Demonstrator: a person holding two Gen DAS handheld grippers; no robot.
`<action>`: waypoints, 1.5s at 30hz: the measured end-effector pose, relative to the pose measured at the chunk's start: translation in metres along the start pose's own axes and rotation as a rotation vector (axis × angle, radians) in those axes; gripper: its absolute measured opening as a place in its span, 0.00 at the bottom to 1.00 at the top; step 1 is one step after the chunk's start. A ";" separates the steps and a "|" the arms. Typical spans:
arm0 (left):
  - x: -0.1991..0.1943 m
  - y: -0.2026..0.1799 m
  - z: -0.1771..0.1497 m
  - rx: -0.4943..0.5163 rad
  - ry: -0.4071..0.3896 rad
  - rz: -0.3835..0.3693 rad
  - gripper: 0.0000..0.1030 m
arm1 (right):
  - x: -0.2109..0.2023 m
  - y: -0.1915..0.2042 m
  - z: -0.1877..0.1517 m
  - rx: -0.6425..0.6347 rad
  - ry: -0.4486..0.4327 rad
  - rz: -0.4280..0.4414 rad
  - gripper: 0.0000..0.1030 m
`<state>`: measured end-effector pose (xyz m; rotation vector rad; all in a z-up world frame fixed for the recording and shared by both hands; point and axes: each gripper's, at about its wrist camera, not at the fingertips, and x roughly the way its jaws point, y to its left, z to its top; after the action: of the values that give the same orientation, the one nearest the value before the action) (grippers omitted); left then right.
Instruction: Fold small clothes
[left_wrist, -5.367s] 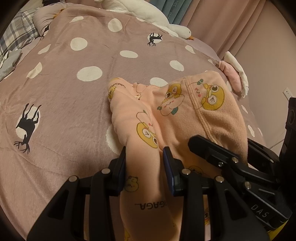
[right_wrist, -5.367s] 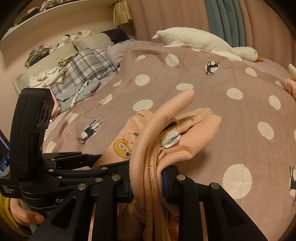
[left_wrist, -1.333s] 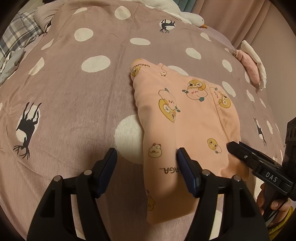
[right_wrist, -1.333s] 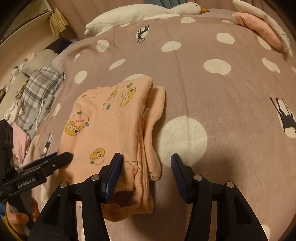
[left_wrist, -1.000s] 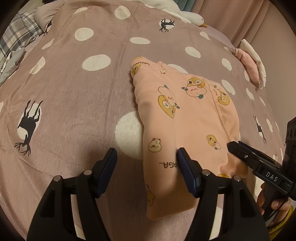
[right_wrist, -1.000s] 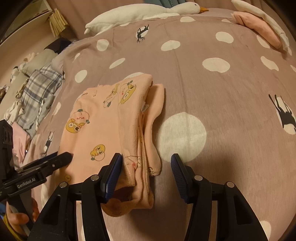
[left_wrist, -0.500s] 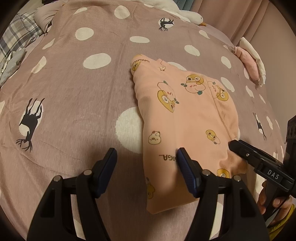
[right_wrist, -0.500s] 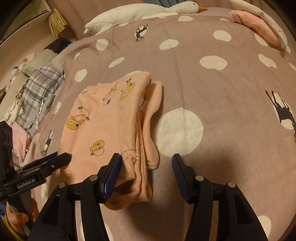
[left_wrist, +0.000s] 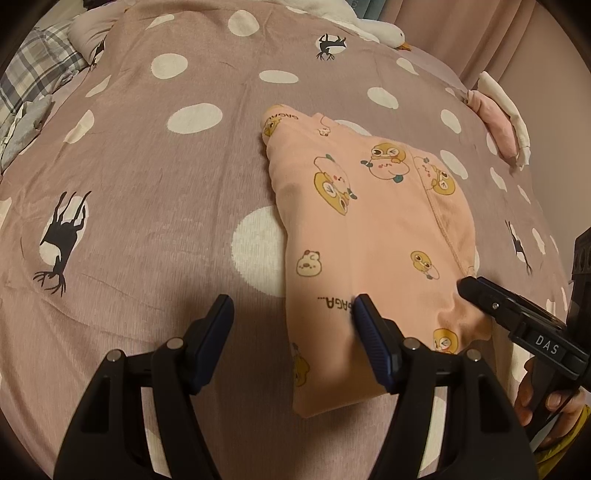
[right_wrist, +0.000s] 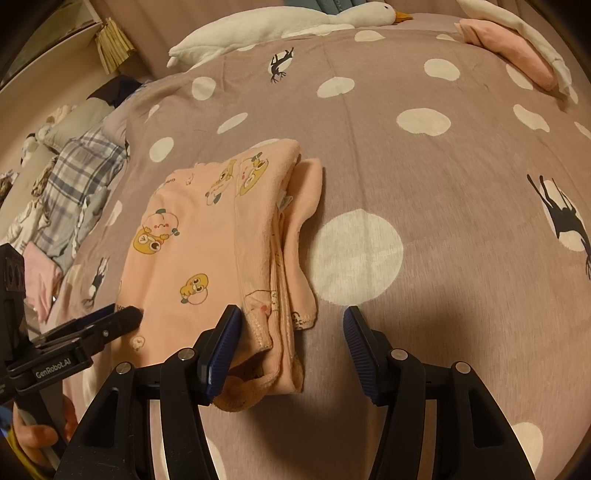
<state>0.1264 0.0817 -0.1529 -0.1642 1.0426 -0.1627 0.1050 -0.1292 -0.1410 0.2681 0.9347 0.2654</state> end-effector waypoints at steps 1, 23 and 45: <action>0.000 0.000 0.001 0.000 0.000 0.000 0.66 | 0.001 0.000 0.002 -0.001 0.000 0.000 0.56; -0.001 0.002 -0.007 0.000 0.014 0.003 0.66 | -0.001 -0.001 -0.001 0.001 0.003 0.002 0.56; -0.004 0.002 -0.010 0.004 0.025 0.016 0.66 | -0.004 -0.002 -0.008 0.006 0.006 0.004 0.56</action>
<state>0.1163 0.0837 -0.1547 -0.1511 1.0677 -0.1528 0.0966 -0.1318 -0.1431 0.2752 0.9409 0.2671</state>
